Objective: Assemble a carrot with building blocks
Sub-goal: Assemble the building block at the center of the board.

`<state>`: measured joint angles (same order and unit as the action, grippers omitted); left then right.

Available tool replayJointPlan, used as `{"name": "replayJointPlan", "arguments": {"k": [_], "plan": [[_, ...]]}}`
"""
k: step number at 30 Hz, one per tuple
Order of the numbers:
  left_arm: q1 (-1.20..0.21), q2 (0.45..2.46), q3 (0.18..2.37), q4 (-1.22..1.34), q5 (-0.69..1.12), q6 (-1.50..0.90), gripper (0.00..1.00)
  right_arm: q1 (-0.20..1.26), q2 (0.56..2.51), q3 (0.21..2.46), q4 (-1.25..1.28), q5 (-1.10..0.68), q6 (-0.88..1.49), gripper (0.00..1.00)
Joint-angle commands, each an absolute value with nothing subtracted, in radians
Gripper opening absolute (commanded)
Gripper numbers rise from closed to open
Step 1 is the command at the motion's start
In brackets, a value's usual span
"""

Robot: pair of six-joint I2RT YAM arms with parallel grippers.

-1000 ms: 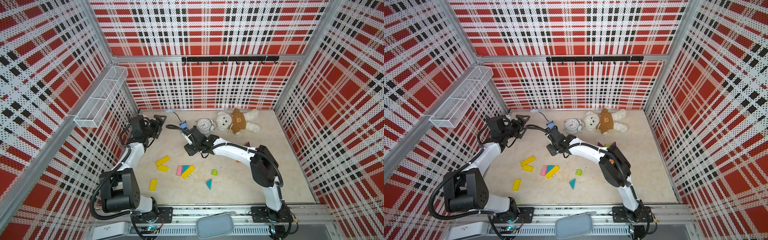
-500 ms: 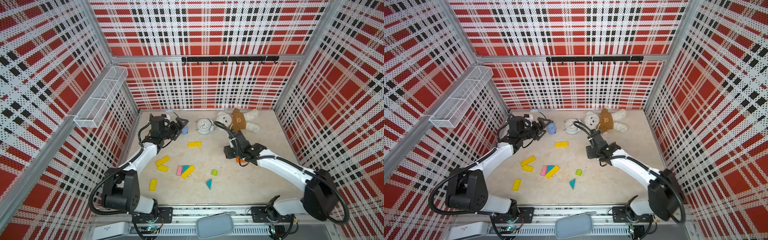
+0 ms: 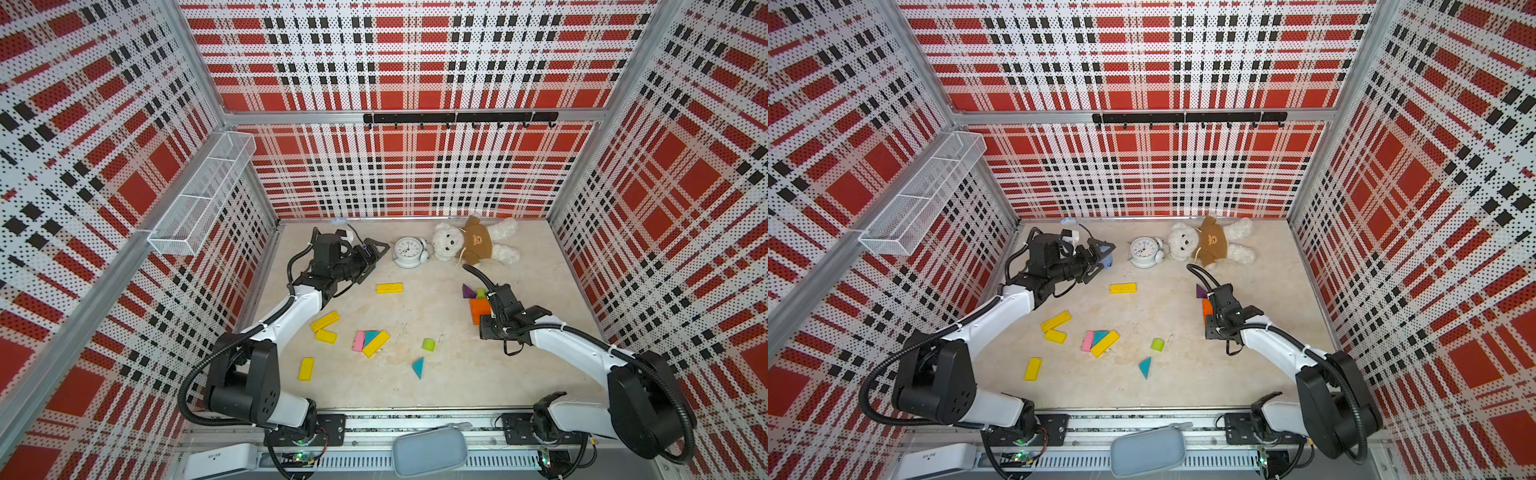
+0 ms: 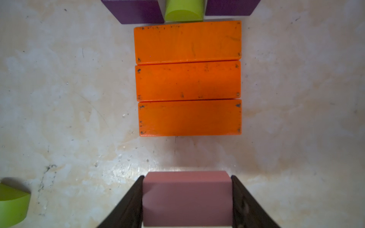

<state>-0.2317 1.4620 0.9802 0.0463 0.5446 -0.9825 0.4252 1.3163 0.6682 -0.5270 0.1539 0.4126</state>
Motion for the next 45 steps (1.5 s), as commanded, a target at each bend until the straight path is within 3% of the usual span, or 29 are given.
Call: {"name": "replayJointPlan", "arguments": {"k": [1, 39, 45], "plan": [[-0.239, 1.472, 0.976, 0.072, 0.545, -0.97, 1.0, 0.408, 1.351, 0.672, -0.483, 0.134, 0.43, 0.57], [-0.245, 1.474, 0.977, 0.072, 0.548, -0.965, 0.99, 0.378, 1.49, 0.74, -0.502, 0.148, 0.405, 0.64], [-0.246, 1.475, 0.978, 0.072, 0.548, -0.966, 0.99, 0.377, 1.468, 0.735, -0.5, 0.131, 0.393, 0.73]]}}
